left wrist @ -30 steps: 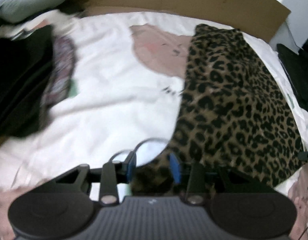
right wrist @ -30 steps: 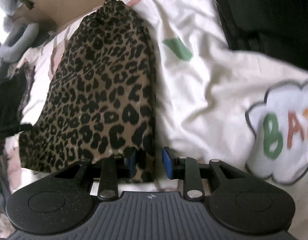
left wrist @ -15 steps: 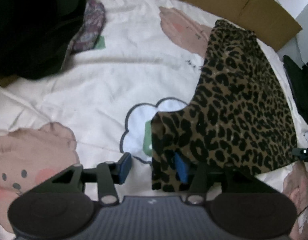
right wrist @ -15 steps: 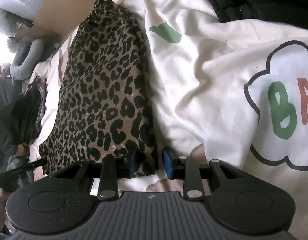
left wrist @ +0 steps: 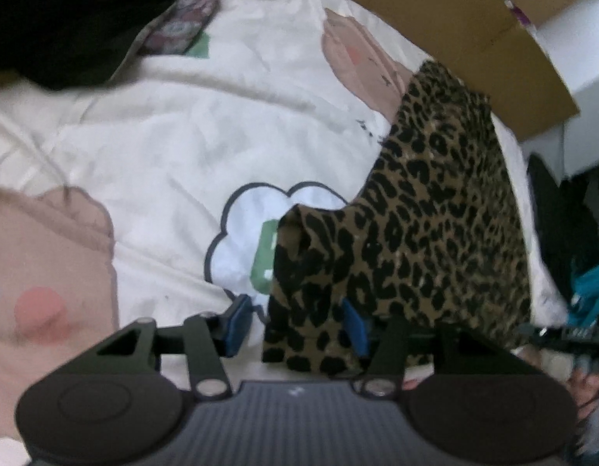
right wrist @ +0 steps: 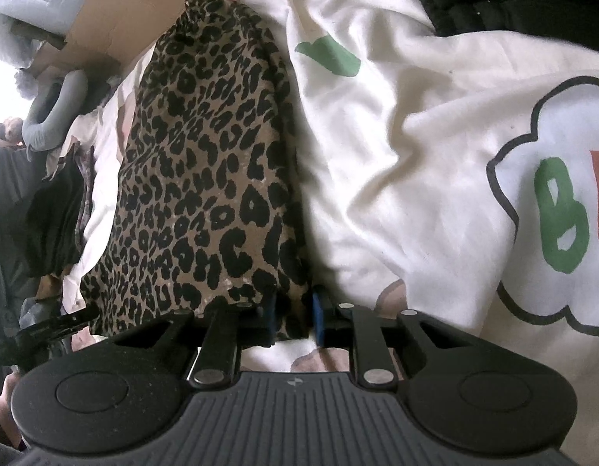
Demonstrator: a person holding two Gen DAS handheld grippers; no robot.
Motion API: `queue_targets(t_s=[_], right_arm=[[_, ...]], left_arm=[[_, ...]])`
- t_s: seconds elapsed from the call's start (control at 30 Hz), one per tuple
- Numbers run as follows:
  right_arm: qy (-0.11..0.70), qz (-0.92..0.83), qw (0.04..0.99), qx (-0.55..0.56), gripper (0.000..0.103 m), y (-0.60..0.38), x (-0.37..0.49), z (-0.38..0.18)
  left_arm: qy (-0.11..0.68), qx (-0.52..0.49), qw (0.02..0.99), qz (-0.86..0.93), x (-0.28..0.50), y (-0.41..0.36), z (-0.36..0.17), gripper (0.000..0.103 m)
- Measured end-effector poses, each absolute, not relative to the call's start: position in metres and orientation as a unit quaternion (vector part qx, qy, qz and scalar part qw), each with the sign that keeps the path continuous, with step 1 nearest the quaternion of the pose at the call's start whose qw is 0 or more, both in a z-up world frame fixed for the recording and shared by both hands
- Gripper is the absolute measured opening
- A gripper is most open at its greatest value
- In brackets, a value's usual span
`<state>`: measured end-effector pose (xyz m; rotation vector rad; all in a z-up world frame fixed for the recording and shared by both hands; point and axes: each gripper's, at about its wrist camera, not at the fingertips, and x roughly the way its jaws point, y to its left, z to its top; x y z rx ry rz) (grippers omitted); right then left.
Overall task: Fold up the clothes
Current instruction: 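Grasp the skirt hem edge with the left gripper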
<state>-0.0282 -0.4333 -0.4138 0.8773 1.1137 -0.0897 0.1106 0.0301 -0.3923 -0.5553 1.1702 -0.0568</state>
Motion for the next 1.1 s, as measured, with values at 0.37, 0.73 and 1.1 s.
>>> queue_targets(t_s=[0.37, 0.73, 1.1], right_arm=[[0.488, -0.042, 0.756, 0.433, 0.025, -0.441, -0.031, -0.416], [0.485, -0.027, 0.766, 0.422, 0.015, -0.44, -0.034, -0.415], [0.466, -0.026, 0.76, 0.452, 0.029, -0.449, -0.036, -0.424]], left_arm=[[0.551, -0.293, 0.78, -0.052, 0.117, 0.039, -0.397, 0.051], [0.558, -0.343, 0.753, -0.066, 0.12, 0.046, -0.4, 0.012], [0.567, -0.389, 0.725, -0.05, 0.124, 0.053, -0.414, 0.03]])
